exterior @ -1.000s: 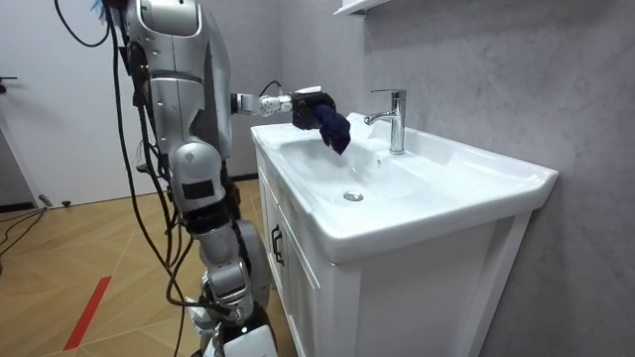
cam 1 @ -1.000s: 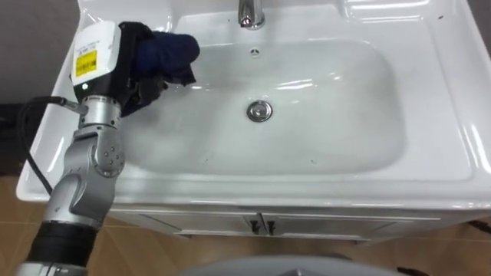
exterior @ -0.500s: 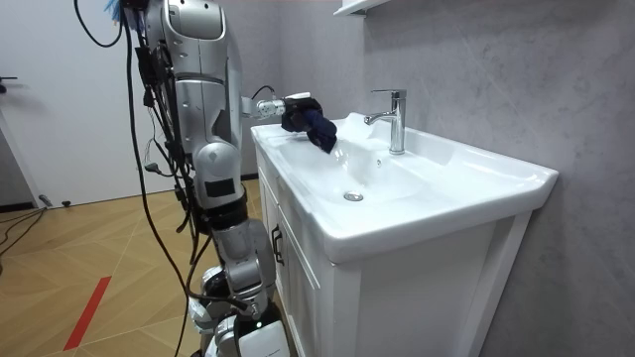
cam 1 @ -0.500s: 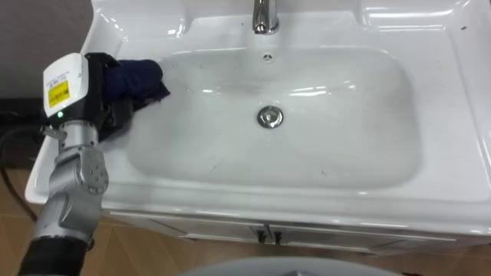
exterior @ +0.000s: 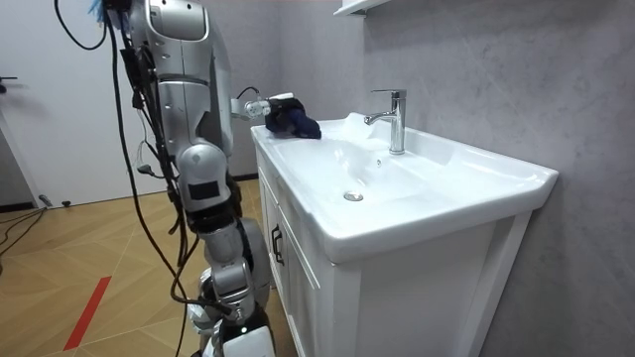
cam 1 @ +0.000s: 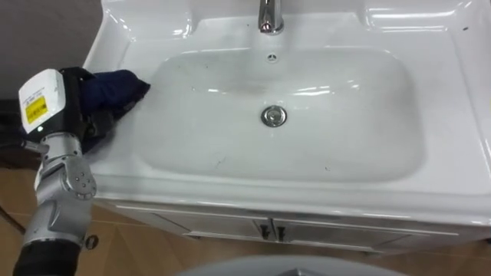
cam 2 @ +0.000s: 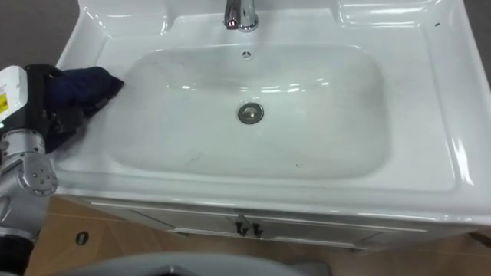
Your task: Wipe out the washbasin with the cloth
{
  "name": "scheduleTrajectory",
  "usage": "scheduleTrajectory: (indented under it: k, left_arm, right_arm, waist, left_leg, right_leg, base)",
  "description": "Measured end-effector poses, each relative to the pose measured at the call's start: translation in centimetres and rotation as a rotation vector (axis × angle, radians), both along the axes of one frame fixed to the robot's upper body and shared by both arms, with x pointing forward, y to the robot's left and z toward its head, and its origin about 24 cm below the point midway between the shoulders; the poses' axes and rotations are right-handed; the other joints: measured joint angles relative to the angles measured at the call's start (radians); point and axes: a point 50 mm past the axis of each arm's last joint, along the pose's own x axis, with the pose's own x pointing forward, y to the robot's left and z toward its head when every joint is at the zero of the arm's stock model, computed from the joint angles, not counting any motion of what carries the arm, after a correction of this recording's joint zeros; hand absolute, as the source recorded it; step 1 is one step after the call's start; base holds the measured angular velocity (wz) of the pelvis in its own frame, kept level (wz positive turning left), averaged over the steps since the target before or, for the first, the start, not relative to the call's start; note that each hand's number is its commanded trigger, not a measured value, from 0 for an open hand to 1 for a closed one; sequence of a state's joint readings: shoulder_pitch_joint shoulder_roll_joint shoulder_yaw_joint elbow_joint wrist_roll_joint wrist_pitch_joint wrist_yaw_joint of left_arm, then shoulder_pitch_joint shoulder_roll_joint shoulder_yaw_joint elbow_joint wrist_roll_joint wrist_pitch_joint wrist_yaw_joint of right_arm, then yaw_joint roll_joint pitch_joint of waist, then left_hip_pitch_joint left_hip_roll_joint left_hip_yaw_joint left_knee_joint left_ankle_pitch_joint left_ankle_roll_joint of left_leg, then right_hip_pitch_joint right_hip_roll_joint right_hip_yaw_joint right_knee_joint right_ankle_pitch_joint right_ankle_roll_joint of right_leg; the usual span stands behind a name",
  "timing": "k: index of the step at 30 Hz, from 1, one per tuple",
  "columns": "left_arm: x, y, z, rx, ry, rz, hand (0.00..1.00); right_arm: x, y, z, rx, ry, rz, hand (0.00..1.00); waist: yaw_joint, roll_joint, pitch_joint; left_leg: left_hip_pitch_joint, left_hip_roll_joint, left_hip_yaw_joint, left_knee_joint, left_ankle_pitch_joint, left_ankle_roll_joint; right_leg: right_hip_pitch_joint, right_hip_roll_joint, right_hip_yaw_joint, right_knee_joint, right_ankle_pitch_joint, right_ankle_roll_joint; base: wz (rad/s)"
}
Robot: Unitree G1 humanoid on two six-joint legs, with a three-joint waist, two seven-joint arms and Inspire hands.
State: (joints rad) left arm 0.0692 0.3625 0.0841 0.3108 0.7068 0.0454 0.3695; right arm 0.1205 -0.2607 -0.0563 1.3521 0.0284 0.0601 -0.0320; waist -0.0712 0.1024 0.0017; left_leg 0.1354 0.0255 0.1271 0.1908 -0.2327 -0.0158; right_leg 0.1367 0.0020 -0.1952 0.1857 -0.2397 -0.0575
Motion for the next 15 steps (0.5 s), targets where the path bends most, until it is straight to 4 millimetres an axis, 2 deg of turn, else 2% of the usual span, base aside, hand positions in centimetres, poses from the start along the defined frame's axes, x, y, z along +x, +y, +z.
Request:
scheduleTrajectory:
  k: [10, 15]
  left_arm:
    - [-0.1, 0.1, -0.1, -0.001, -0.009, 0.010, 0.00]
    - [-0.1, 0.0, 0.0, 0.001, -0.021, 0.010, 0.00]
  right_arm:
    - [0.5, 0.0, 0.0, -0.004, -0.005, 0.039, 0.00]
    - [1.3, 0.0, 0.1, -0.008, -0.023, 0.067, 0.00]
  waist:
    - [-0.005, -0.002, 0.0018]
    - [-0.006, -0.005, -0.0002]
  left_leg:
    - [-0.002, -0.003, -0.021, 0.007, 0.000, 0.000]
    - [-0.005, -0.005, -0.026, 0.007, 0.000, 0.000]
  right_leg:
    - [0.001, -0.001, -0.002, 0.000, 0.002, 0.005]
    - [0.001, -0.002, -0.008, 0.000, 0.002, 0.006]
  base:
    - [0.03]
    - [0.01]
